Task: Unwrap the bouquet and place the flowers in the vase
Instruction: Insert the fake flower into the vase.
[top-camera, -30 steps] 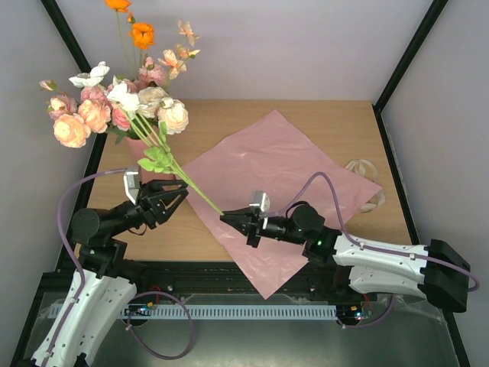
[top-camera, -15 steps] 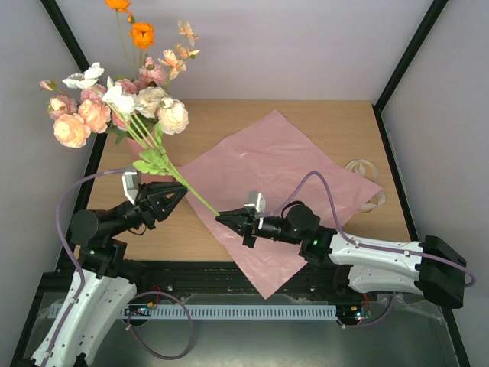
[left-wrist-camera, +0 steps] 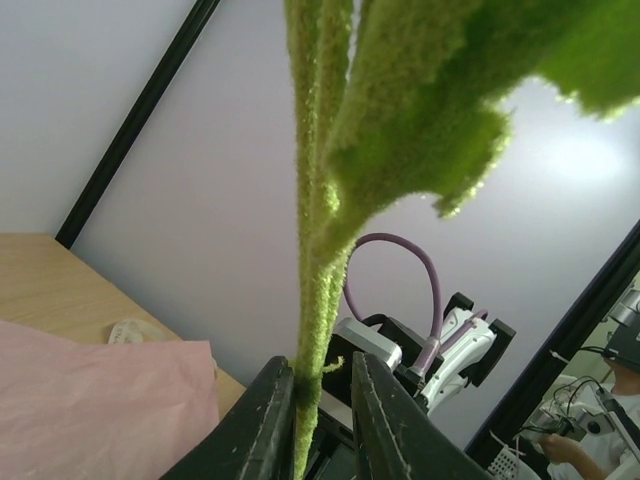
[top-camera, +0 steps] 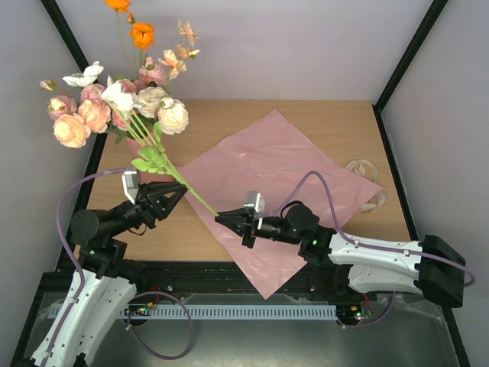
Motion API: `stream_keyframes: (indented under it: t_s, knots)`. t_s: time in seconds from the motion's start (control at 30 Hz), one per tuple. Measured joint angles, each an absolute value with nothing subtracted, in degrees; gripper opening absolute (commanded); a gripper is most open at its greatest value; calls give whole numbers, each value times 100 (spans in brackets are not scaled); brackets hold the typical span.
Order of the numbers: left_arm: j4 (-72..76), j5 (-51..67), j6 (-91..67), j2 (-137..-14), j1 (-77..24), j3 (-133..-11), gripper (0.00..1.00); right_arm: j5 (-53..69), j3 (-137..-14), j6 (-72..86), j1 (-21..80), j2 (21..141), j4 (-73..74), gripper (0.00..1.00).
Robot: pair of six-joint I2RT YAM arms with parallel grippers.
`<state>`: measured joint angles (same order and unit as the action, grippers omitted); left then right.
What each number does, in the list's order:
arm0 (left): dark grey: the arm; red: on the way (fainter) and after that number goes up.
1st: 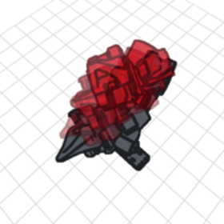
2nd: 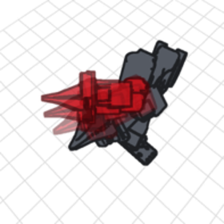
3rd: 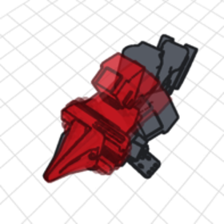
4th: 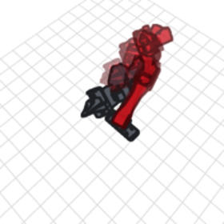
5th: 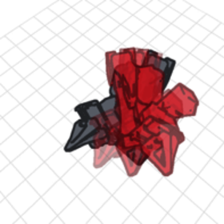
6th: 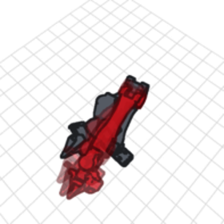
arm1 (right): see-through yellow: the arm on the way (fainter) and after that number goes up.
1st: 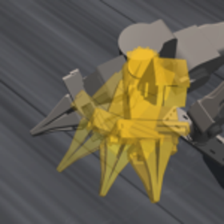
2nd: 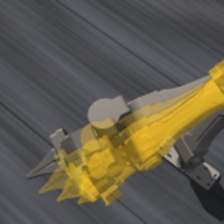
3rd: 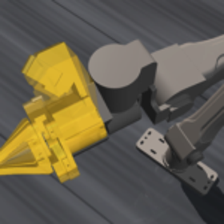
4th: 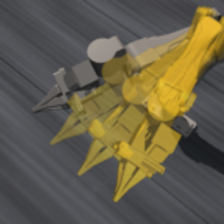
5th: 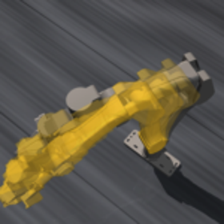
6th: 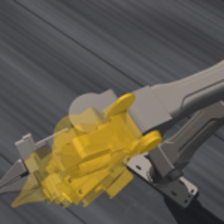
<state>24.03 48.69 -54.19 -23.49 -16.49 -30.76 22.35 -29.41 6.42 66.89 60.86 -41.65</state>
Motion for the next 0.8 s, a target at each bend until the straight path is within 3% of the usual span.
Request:
stream_keyframes:
  t_s: [0.17,0.3,0.4,0.5,0.6,0.8]
  knots:
    - [2263,4733,-5341,-2349,-1649,-3076,35,2261,-2941,633,6689,6086,-4154,1]
    - [2137,4622,-5293,-2349,-1649,-3076,23,2270,-2941,617,6700,6086,-4123,1]
    - [2121,4589,-5266,-2349,-1649,-3076,5,2259,-2941,617,6700,6086,-4099,1]
    - [2102,4560,-5236,-2349,-1649,-3074,2,2239,-2941,615,6705,6086,-4097,4]
    - [2075,4528,-5181,-2342,-1649,-3074,2,2206,-2941,613,6705,6086,-4095,15]
    - [1752,4254,-4877,-2088,-1649,-3074,2,2027,-2939,539,6718,6066,-4080,59]
